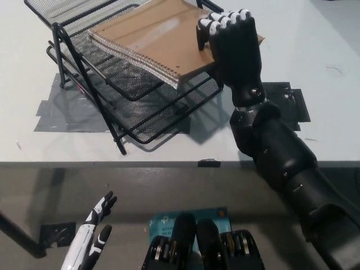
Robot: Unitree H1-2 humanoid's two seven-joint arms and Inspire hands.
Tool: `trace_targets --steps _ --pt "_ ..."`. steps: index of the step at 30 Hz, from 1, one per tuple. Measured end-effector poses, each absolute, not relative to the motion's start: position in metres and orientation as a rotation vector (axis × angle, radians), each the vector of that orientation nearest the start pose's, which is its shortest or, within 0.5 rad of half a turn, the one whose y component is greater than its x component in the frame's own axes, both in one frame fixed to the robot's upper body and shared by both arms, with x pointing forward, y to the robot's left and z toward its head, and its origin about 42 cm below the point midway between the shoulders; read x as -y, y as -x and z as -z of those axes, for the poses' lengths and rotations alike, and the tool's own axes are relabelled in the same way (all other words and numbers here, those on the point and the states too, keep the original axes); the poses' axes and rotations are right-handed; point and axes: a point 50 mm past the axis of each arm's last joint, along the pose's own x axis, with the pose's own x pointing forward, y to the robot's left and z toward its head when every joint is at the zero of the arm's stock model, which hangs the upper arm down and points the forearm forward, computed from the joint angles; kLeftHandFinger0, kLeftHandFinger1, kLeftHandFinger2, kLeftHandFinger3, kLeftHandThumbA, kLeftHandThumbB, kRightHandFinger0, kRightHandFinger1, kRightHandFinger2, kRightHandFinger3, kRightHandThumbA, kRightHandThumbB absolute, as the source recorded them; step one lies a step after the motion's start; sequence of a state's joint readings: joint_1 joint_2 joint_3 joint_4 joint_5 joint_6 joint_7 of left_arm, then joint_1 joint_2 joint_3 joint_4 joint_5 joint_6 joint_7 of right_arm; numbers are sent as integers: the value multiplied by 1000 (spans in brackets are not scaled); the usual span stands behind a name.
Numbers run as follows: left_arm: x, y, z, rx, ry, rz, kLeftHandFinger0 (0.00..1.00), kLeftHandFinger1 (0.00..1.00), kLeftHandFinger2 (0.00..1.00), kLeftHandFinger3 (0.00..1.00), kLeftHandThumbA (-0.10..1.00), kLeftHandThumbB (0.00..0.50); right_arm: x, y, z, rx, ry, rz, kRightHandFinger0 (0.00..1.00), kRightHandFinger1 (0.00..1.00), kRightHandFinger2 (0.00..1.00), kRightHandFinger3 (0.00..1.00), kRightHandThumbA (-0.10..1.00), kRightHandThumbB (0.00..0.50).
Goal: A person hands a notebook to the robot and the robot grabs it with its right hand and places it in the file tray kept in the centre of the desk infront of it.
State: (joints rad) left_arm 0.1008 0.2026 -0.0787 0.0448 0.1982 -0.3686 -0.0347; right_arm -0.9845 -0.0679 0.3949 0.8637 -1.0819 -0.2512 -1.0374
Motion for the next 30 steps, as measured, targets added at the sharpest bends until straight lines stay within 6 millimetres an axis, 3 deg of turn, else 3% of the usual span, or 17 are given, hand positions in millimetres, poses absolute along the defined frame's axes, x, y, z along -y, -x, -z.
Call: trace_targets --steps 2,6,16,21,24,27,30 --pt "-254 -244 -83 211 -382 179 1000 1000 1000 1000 1000 341 80 -503 -290 1186 1009 300 0 0 118 111 784 0" --pt "-253 -245 -84 216 -382 180 1000 1000 1000 1000 1000 347 70 -504 -295 1200 992 300 0 0 107 2 797 0" --pt "-252 -248 -86 225 -382 183 1000 1000 1000 1000 1000 344 49 -505 -316 1243 964 300 0 0 100 12 889 0" --pt "-252 -248 -86 226 -381 183 1000 1000 1000 1000 1000 344 47 -510 -321 1239 977 298 0 0 130 27 821 0" --pt "-252 -248 -86 227 -381 184 1000 1000 1000 1000 1000 341 48 -513 -323 1232 988 298 0 0 152 35 865 0" --pt "-251 -248 -87 228 -382 186 1000 1000 1000 1000 1000 343 49 -518 -321 1218 1012 295 0 0 160 40 693 0" --pt "-251 -249 -87 230 -385 187 1000 1000 1000 1000 1000 347 50 -521 -317 1208 1029 292 0 0 143 49 633 0"
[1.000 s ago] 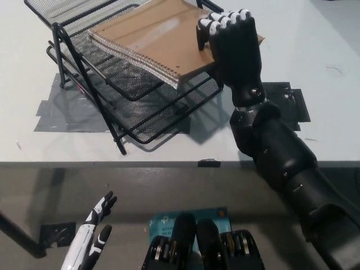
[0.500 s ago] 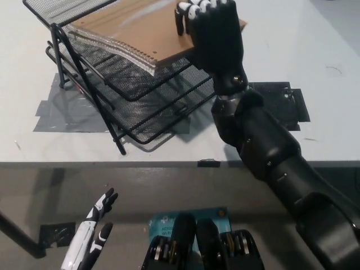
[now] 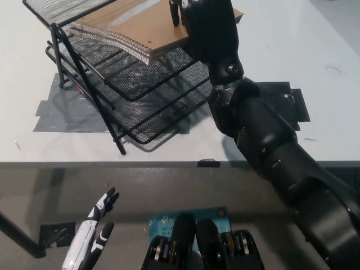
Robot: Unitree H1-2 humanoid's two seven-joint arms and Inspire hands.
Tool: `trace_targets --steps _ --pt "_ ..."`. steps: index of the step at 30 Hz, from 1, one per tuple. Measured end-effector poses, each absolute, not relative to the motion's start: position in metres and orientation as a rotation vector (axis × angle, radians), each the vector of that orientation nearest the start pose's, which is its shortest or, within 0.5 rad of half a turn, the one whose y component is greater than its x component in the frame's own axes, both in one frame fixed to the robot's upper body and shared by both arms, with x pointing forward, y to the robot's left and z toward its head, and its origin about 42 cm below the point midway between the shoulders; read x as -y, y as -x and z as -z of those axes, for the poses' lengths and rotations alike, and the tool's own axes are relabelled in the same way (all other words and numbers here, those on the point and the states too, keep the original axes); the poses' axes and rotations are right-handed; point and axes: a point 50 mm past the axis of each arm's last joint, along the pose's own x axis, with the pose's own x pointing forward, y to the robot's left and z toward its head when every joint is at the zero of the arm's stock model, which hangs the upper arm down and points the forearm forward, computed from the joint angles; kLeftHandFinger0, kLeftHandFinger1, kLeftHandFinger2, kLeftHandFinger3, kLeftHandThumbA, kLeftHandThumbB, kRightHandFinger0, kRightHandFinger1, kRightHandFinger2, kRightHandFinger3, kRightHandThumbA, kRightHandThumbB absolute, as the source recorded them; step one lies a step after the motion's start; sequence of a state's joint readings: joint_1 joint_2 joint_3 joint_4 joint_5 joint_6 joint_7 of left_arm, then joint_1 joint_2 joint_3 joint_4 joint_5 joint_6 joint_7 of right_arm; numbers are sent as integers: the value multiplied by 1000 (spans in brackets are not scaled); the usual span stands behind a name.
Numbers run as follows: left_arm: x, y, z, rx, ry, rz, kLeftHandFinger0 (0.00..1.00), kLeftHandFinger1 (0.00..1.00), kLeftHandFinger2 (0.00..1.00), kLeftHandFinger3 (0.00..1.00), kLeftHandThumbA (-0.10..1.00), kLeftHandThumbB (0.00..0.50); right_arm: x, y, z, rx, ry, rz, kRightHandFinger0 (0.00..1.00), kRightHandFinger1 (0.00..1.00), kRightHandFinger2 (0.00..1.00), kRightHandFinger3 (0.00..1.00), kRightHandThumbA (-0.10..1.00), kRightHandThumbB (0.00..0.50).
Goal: A person hands a notebook to the robot and the robot grabs it with its right hand and places it in the file tray kept in the centre of the desk infront of it.
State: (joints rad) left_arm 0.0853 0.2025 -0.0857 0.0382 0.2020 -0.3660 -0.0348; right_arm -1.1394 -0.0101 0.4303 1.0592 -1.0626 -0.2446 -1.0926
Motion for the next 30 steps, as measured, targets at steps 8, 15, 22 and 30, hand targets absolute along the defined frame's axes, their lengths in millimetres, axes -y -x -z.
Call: trace_targets --steps 8,15,22,30 --pt "-249 -252 -90 239 -388 191 1000 1000 1000 1000 1000 346 50 -527 -305 1170 1077 272 0 0 96 0 705 0" --pt "-249 -253 -90 238 -389 193 1000 1000 1000 1000 1000 334 42 -525 -298 1148 1055 281 0 0 77 11 754 0" --pt "-247 -254 -91 238 -393 199 1000 1000 1000 1000 1000 318 22 -518 -299 1165 1025 267 0 0 177 70 923 0" --pt "-245 -256 -93 241 -396 201 1000 1000 1000 1000 1000 317 16 -513 -307 1195 1027 201 402 484 668 607 673 267"
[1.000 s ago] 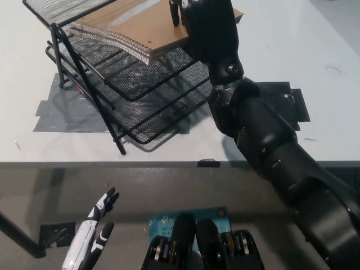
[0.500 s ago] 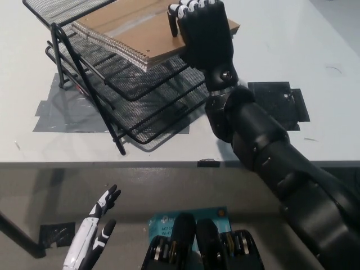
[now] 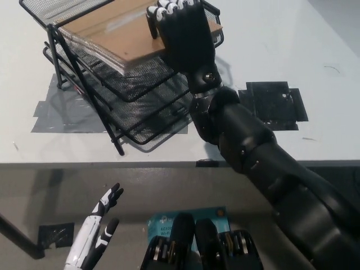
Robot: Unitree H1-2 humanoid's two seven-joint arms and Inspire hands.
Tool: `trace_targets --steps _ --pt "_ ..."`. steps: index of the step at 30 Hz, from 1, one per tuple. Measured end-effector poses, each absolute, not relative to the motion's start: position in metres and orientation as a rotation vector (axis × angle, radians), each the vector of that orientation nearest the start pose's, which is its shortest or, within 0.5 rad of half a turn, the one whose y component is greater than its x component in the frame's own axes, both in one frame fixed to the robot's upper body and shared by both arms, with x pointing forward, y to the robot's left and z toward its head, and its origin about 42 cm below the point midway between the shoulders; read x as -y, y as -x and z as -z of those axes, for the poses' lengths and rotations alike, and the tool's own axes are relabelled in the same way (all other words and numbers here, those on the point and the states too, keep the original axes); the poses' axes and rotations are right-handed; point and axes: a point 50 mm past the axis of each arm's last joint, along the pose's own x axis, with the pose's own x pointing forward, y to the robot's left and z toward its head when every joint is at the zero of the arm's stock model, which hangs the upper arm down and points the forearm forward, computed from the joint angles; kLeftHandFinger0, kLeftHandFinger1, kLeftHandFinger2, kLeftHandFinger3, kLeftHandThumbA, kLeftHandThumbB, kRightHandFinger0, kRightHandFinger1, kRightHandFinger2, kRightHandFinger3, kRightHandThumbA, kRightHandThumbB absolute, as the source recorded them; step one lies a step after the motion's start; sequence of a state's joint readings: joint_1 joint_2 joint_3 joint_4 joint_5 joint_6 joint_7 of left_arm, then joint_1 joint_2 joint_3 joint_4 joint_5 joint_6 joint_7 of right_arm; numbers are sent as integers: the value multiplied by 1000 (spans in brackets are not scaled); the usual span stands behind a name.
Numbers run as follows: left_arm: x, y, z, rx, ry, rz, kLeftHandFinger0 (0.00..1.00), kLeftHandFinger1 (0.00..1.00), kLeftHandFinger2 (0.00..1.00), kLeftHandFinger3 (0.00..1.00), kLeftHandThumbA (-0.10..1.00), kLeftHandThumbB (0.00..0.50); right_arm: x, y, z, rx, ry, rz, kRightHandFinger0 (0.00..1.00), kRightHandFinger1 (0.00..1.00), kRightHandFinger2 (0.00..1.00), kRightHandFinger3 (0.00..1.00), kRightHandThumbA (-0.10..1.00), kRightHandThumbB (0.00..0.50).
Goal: A person hands a notebook to the robot and the robot grabs it with its right hand and places it in the file tray kept in the centre of the desk infront of it.
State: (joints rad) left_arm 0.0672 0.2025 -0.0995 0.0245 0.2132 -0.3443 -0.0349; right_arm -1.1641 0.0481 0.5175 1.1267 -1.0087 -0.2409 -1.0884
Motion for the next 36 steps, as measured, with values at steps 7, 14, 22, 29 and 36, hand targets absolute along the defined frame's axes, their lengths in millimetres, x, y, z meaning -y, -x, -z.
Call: trace_targets --steps 7,14,22,29,36 --pt "-245 -256 -93 233 -396 199 1000 1000 1000 1000 1000 297 30 -505 -289 1117 1047 134 1000 1000 1000 1000 766 455" --pt "-246 -256 -92 229 -397 198 1000 1000 1000 1000 1000 291 65 -511 -290 1024 1126 111 1000 1000 1000 1000 678 500" --pt "-246 -257 -92 225 -397 198 1000 1000 1000 1000 1000 290 110 -526 -298 883 1235 71 1000 1000 1000 1000 557 500" --pt "-246 -259 -90 213 -398 197 1000 1000 1000 1000 1000 284 137 -532 -305 763 1288 0 1000 1000 1000 1000 561 500" --pt "-246 -261 -90 211 -399 196 1000 1000 1000 1000 1000 281 149 -533 -310 676 1300 -80 1000 1000 1000 1000 533 500"
